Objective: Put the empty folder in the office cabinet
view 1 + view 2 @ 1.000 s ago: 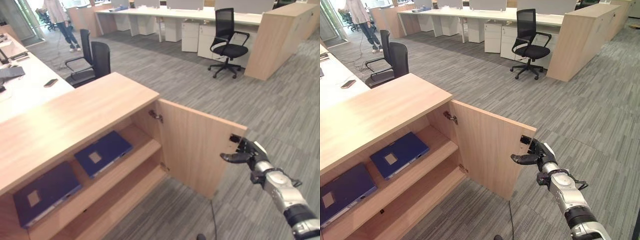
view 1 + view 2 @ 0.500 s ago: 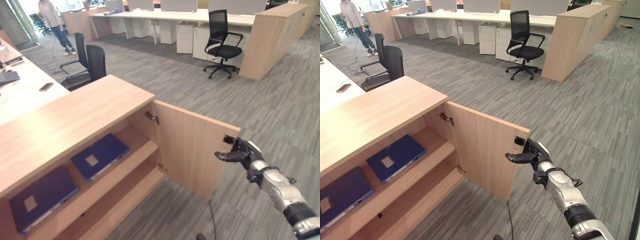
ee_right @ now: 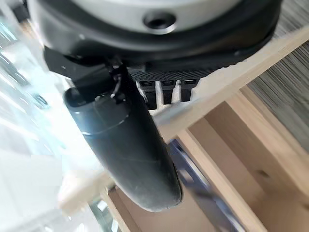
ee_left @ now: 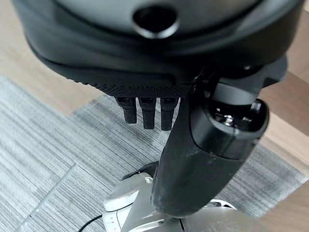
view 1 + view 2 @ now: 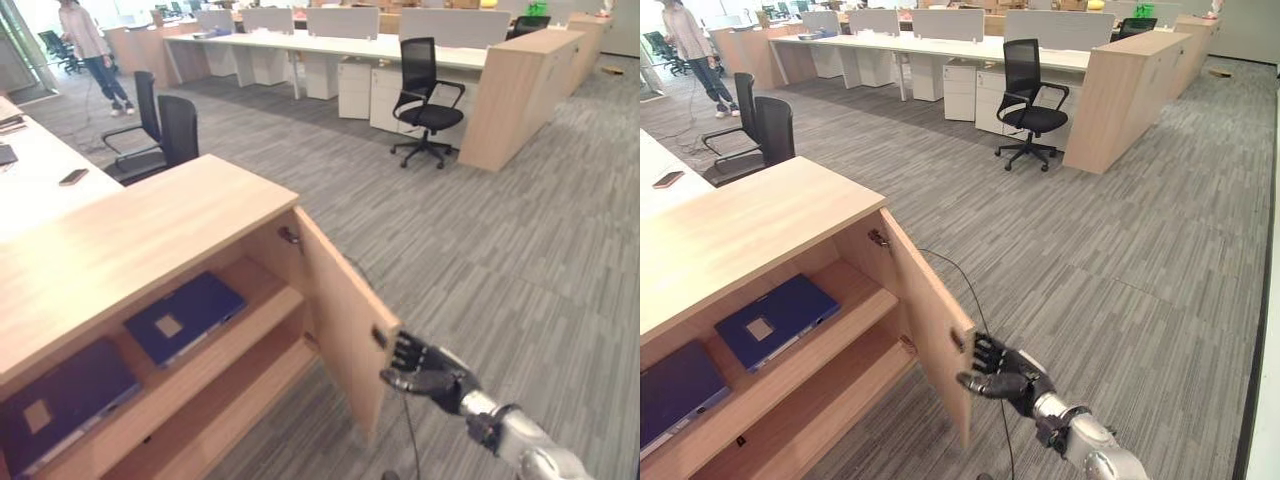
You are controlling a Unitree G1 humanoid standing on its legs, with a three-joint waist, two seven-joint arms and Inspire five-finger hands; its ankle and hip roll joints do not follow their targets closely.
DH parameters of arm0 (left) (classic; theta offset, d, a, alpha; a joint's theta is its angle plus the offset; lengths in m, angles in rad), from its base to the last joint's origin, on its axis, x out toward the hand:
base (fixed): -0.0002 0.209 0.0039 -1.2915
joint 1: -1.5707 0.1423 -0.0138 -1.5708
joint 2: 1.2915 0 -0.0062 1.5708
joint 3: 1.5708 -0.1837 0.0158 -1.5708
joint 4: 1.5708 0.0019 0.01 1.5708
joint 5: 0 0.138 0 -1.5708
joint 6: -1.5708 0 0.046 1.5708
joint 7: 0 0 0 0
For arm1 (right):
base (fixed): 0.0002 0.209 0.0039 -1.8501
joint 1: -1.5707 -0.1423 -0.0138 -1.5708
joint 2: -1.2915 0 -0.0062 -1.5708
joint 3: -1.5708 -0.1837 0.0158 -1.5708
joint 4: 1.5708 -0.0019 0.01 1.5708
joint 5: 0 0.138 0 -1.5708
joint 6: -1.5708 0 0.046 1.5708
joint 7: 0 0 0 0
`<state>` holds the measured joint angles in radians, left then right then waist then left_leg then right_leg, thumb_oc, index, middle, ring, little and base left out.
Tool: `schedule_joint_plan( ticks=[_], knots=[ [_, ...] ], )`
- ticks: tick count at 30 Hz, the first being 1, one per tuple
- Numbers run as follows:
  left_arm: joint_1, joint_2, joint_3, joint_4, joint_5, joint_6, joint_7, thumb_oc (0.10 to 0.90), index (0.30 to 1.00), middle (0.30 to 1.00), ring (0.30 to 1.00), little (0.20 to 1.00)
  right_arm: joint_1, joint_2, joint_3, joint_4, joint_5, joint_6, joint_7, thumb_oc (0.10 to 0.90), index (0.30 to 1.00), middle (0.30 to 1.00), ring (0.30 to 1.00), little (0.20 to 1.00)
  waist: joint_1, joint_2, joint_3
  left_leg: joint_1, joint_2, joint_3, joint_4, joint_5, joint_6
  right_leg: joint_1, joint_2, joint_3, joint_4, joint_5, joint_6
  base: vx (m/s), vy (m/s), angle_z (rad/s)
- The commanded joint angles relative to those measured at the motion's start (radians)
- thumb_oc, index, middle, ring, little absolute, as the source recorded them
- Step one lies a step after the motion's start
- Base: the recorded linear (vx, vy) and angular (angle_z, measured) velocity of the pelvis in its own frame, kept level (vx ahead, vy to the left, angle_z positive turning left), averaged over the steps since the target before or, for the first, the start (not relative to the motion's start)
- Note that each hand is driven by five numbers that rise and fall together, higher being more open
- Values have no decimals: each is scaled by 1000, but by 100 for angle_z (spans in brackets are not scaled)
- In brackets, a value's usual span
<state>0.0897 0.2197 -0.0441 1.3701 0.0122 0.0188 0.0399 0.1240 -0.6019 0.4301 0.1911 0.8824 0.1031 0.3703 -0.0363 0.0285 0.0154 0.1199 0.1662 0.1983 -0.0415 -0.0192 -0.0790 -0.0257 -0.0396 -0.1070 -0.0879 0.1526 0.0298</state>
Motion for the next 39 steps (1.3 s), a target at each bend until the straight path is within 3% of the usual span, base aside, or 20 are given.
schedule_joint_plan(
  ticks=[1, 7, 11, 20, 26, 31, 32, 33, 34, 36, 39],
  knots=[
    [-33, 6, -1, 67, 23, -8, -42, 800, 900, 900, 900, 900, -27, 22, -54, -61, 10, -36, 61, 800, 900, 900, 900, 900, 13, -73, -10, -57, -68, -13, 31, 10, -6, 80, 9, -44, 67, -214, 46, 12, -13, 14],
    [-31, 9, 13, 76, 27, -9, -56, 800, 900, 900, 900, 900, 4, 13, -118, -27, 13, -32, 72, 800, 900, 900, 900, 900, 9, -78, -15, -55, -66, -17, 27, 12, -8, 83, 10, -43, 63, -214, 47, 15, -24, 4],
    [-37, 6, 1, 70, 19, -13, -71, 800, 900, 900, 900, 900, 1, 24, -94, 32, -51, -29, 68, 800, 900, 900, 900, 900, 15, -81, -13, -57, -63, -25, 28, 15, -9, 86, 13, -48, 62, -216, 42, 14, -44, 0],
    [-73, -9, -67, 32, -40, -18, -66, 800, 900, 900, 900, 900, -68, 132, -62, 533, -489, -67, -82, 800, 900, 900, 900, 900, 44, -84, 18, -101, -58, -75, 44, 36, -11, 75, 19, -80, 66, -224, 30, -27, -51, 13],
    [-123, -11, -104, 8, -132, -27, -36, 800, 900, 900, 900, 900, -157, 231, -144, 965, -675, -83, -237, 800, 900, 900, 900, 900, 93, -93, 82, -219, -60, -142, 128, 48, -9, 38, -2, -176, 92, -234, 17, -110, -62, 39],
    [-133, -20, -114, 31, -110, -21, -33, 800, 900, 900, 900, 900, -135, 238, -211, 1138, -748, -57, -267, 800, 900, 900, 900, 900, 98, -79, 86, -183, -34, -79, 236, -36, -6, 32, -45, -305, 146, -280, -1, -13, -19, 88],
    [-133, -20, -114, 31, -110, -21, -33, 800, 900, 900, 900, 900, -135, 238, -211, 1139, -749, -57, -267, 800, 900, 900, 900, 900, 98, -79, 86, -183, -34, -80, 237, -36, -6, 33, -45, -306, 146, -280, -1, -22, 66, 114],
    [-127, -22, -96, 46, -113, -17, -33, 800, 900, 900, 900, 900, -115, 240, -254, 1179, -725, -47, -274, 800, 900, 900, 900, 900, 86, -67, 79, -139, -8, -9, 215, -38, -9, 35, -62, -358, 152, -281, -3, -18, 54, 104],
    [-127, -22, -96, 46, -113, -17, -33, 800, 900, 900, 900, 900, -115, 240, -254, 1179, -725, -47, -274, 800, 900, 900, 900, 900, 86, -67, 81, -137, -8, -10, 214, -37, -10, 37, -62, -358, 152, -282, -3, -28, 93, 101],
    [-123, -23, -65, 63, -116, -14, -36, 800, 900, 900, 900, 900, -90, 243, -355, 1227, -643, -50, -300, 800, 900, 900, 900, 900, 60, -47, 62, -76, 29, 98, 163, -12, -31, 44, -83, -433, 145, -272, 1, -12, 140, 113],
    [-119, -19, -41, 64, -132, -15, -54, 800, 900, 900, 900, 900, -55, 257, -402, 1277, -635, -39, -303, 800, 900, 900, 900, 900, 41, -28, 36, -40, 62, 163, 111, 18, -56, 60, -100, -508, 135, -259, 10, -8, 159, 101]
  ],
)
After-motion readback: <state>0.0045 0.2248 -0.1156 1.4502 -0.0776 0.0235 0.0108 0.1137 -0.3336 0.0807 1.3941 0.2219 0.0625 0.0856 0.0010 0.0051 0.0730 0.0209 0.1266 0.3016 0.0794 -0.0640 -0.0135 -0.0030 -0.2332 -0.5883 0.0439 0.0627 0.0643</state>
